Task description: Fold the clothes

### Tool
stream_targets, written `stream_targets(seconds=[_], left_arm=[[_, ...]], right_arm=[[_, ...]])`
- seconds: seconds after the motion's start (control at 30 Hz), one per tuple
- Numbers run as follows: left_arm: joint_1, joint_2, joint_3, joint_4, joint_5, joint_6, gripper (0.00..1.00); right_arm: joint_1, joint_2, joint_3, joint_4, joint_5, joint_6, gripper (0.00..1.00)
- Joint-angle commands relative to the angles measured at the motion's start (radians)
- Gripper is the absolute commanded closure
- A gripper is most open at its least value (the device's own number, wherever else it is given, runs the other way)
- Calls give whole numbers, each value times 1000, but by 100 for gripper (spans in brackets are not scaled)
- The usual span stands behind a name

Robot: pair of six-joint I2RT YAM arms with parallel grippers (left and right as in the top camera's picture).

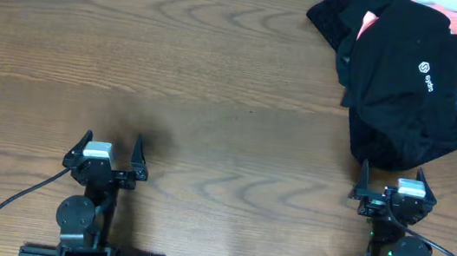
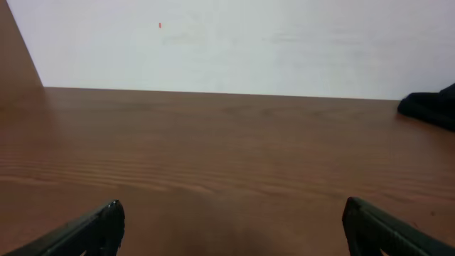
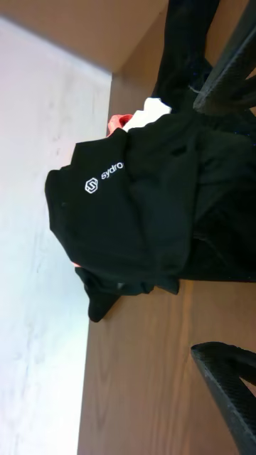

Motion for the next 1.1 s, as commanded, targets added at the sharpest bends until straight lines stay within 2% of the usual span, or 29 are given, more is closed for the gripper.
stream_targets(seconds=[0.0, 0.53, 0.63, 0.7, 0.8, 0.93, 1.0, 1.07], left_arm=[[3, -7, -16, -37, 10, -1, 2], [3, -7, -16, -37, 10, -1, 2], [3, -7, -16, -37, 10, -1, 2], [3, -7, -16, -37, 10, -1, 2], [3, -7, -16, -37, 10, -1, 2], [3, -7, -16, -37, 10, -1, 2], [3, -7, -16, -36, 10, -1, 2], [3, -7, -16, -36, 10, -1, 2]], right_arm=[[4, -5, -3, -1, 17, -13, 1], [4, -5, -3, 0, 17, -10, 1], [4, -5, -3, 2, 17, 141, 1], [4, -5, -3, -3, 6, 417, 1], [4, -3, -3, -6, -34, 668, 1], [4, -3, -3, 25, -10, 724, 1], [4, -3, -3, 38, -6, 817, 1], [4, -1, -3, 30, -32, 820, 1]])
